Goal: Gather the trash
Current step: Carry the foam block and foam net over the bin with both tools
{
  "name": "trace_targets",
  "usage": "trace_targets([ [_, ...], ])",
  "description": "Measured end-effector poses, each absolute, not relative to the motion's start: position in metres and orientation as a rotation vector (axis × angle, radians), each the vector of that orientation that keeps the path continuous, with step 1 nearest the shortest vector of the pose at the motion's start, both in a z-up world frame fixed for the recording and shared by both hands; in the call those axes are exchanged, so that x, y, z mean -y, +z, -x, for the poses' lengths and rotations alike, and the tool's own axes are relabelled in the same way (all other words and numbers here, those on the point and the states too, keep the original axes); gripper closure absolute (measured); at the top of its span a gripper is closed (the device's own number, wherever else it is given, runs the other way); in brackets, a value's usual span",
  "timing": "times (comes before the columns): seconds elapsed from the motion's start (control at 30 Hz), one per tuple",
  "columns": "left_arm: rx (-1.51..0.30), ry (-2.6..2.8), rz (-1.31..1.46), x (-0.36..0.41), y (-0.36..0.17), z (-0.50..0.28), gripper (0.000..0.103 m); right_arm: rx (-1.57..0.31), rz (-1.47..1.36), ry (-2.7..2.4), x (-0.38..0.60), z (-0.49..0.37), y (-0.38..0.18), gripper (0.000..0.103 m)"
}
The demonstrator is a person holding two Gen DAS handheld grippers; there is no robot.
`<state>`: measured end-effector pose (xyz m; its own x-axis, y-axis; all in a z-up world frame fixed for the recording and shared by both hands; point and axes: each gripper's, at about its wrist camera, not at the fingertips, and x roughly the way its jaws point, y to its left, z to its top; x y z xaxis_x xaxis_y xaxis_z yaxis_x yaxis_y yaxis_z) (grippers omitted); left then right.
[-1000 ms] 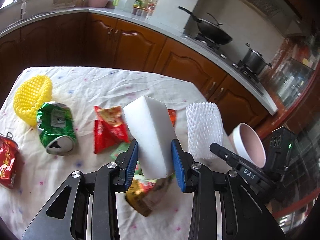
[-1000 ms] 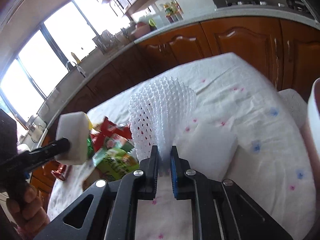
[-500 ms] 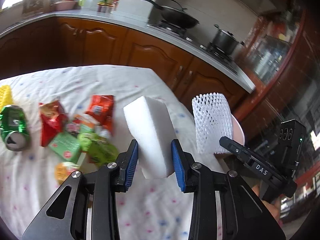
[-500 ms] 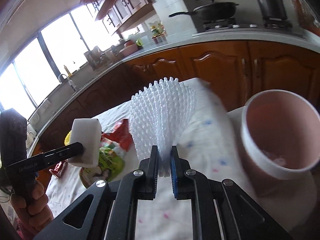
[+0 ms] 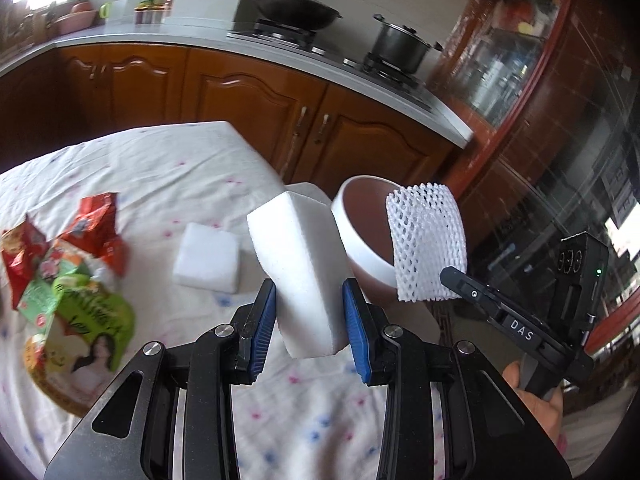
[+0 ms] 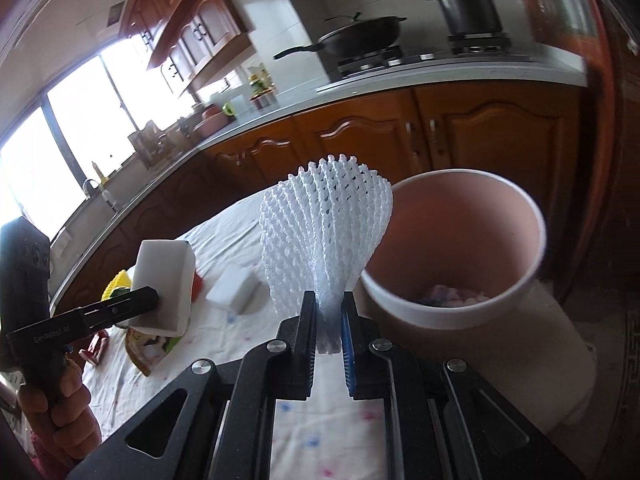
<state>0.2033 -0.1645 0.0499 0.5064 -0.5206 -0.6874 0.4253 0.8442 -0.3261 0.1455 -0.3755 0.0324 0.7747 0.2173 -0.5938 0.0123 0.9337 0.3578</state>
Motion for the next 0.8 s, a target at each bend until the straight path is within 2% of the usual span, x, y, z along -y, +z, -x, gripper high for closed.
trace_targets([
  [0.8,-0.950,-0.699,-0.040,0.302,0.044,-0.267,0.071,-0.738,-0.352,-0.015,0.455,-0.178,0.023,0.092],
])
